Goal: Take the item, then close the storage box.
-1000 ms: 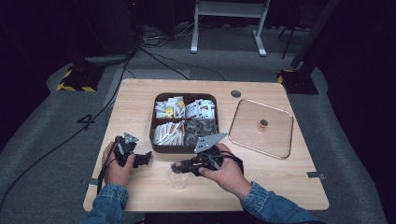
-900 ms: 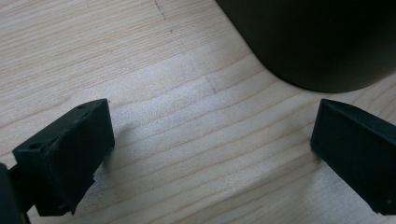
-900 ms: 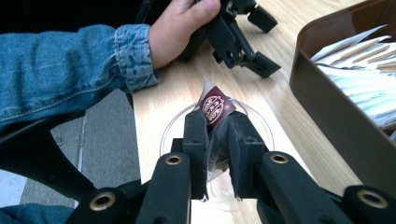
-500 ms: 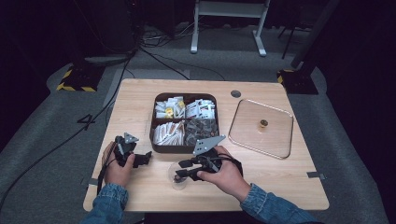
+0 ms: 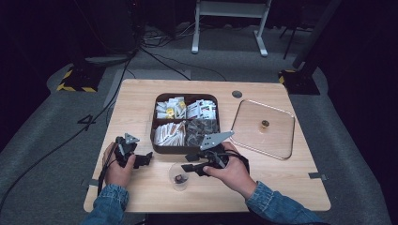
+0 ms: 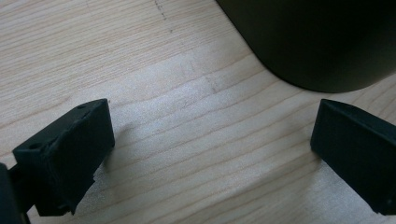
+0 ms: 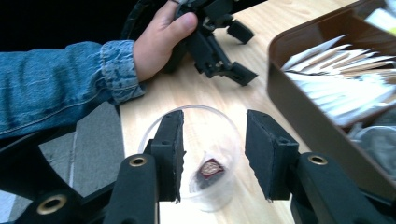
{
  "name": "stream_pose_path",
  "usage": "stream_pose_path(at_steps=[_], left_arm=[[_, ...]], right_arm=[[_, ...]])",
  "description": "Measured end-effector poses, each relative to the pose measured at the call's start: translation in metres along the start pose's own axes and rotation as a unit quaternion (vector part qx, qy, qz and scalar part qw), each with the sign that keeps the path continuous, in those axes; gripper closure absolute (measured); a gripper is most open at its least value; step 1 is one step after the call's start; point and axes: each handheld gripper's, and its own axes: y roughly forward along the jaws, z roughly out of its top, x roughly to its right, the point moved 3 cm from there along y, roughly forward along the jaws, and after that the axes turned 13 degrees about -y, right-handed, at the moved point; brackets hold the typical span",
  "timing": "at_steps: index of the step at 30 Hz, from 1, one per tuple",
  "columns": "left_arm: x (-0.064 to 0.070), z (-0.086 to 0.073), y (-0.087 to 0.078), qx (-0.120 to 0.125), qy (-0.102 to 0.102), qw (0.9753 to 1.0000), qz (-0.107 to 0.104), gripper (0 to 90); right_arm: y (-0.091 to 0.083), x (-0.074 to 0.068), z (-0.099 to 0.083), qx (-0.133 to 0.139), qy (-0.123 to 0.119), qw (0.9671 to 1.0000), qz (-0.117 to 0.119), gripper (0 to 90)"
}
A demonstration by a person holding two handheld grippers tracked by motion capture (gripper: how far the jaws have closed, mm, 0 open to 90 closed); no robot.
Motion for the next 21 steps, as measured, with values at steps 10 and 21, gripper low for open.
stream_pose_path(at_steps=[10,21], left_arm=[[0.001,0.001,0.001,0.0,-0.002,1.0,0.0,0.0],[0.0,0.001,0.001,0.0,0.001,1.0,0.001,0.1]], right_arm=[[-0.022,0.021,-0.001,0.011,0.01,0.9989,-0.045,55.3],[-0.055,0.069,-0.011,0.018,0.033,0.991,-0.128,52.0]])
